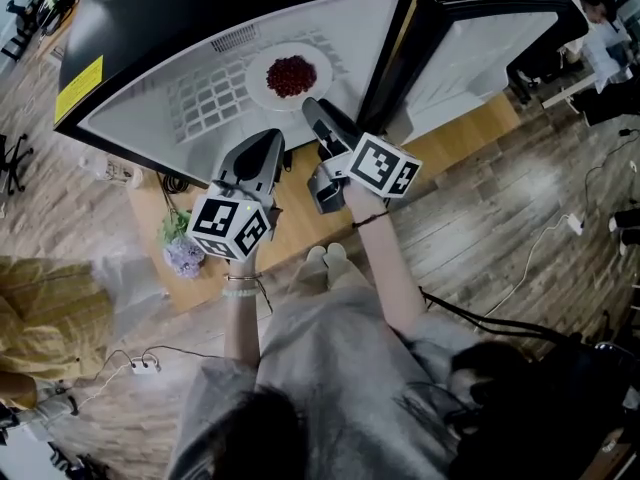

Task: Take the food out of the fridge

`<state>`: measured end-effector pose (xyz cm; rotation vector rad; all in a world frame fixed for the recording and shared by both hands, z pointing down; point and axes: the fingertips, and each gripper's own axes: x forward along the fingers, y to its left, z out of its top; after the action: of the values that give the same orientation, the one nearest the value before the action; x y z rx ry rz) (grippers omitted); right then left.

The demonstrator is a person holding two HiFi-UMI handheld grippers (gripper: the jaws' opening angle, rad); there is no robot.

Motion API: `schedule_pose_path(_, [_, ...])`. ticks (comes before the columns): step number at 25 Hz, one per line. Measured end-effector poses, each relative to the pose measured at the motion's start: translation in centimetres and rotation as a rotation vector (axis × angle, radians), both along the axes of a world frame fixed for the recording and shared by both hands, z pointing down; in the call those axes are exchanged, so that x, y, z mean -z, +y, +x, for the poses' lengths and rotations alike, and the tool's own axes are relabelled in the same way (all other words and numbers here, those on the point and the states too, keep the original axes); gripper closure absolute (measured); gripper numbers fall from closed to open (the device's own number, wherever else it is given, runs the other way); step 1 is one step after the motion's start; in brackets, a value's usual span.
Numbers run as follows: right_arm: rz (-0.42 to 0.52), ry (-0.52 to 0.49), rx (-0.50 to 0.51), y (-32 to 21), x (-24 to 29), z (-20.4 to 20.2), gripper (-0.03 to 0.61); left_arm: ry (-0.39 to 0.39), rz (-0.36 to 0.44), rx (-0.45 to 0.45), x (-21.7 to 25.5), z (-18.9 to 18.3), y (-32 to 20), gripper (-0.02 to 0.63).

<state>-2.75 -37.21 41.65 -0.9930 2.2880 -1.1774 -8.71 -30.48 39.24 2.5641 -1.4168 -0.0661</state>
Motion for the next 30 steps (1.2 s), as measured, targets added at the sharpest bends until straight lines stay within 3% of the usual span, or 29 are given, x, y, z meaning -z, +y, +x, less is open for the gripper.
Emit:
schedule_pose_path(11, [-0.124, -0.167, -0.009, -1.3, -0.4, -0.9, 0.41, 0.001, 0.003, 0.011, 0.1, -0.5, -0.9, 0.606])
schedule_pose_path(19, [-0.183, -0.275, -0.01, -1.6, -0.3, -0.8, 0.503, 0.0, 0.01, 0.011, 0.4, -0.3, -1.2, 0.606])
schedule_pose_path(25, [-0.253, -0.441, -0.033, -1.7, -0.5, -0.4, 0.525, 0.001, 0.014, 0.013, 0.6, -0.1, -1.2, 0.606])
schedule_pose_path(30, [-0.242, -0.471, -0.028, -1.8, -0.2, -0.3, 0.534, 0.0, 0.017, 0.015, 0.7, -0.1, -1.2, 0.606])
